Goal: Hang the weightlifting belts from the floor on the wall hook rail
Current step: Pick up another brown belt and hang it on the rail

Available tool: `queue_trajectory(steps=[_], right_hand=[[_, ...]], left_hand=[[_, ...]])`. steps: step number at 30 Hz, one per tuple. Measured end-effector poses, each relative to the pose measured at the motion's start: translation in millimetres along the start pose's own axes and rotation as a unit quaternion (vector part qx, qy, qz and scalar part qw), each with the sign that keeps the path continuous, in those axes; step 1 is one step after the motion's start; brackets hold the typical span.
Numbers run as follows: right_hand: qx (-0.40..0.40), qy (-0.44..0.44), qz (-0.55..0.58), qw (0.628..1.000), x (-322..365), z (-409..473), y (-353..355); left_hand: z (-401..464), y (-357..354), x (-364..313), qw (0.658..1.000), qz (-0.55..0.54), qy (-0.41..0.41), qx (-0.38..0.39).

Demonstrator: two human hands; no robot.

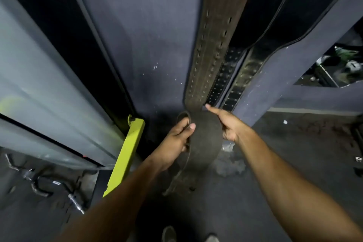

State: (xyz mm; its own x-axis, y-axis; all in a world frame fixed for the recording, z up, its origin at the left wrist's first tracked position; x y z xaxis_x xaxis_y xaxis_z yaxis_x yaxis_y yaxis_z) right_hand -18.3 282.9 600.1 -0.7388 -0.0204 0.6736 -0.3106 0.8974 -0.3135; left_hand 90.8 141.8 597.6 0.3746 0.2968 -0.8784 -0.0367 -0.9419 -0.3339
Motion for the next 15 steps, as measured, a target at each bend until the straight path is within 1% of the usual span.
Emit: queue_trajectory(steps=[3, 6, 10, 12, 15], right_hand=[[-0.018, 0.011, -0.085, 0.996, 23.0, -31.3, -17.9], [-0.012, 0.053, -0.132, 0.99, 33.7, -63.7, -30.9], [0.067, 0.126, -0.136, 0.98, 40.1, -114.5, -48.1], [0.103, 0.178, -0.141, 0.968, 48.2, -144.3, -58.6], [0.146, 0.245, -0.183, 0.941, 62.6, -194.7, -71.2]], left_hand=[[-28.6, -4.9, -14.6, 0.999, 0.033, -0.007, -0.002], [-48.0, -2.2, -28.6, 0.998, 0.016, -0.024, -0.051], [-57.8, -14.9, -62.5, 0.992, -0.04, -0.018, -0.114], [-60.4, -26.6, -87.0, 0.99, -0.081, -0.023, -0.117], [-71.3, -48.9, -138.2, 0.986, -0.127, -0.054, -0.094]])
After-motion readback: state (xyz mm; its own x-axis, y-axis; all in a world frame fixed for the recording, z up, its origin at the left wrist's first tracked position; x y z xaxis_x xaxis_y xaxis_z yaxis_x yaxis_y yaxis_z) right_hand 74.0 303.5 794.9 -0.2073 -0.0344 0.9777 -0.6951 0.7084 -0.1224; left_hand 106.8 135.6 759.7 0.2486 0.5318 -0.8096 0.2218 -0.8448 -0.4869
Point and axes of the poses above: each hand's wrist, its own z-axis towards the middle knuckle, its own y-axis out of the back of the hand, x = y × z, the point moved 5 cm from there along z, towards the middle knuckle, and after that the axes turned 6 degrees about x, right-handed, at the moved point
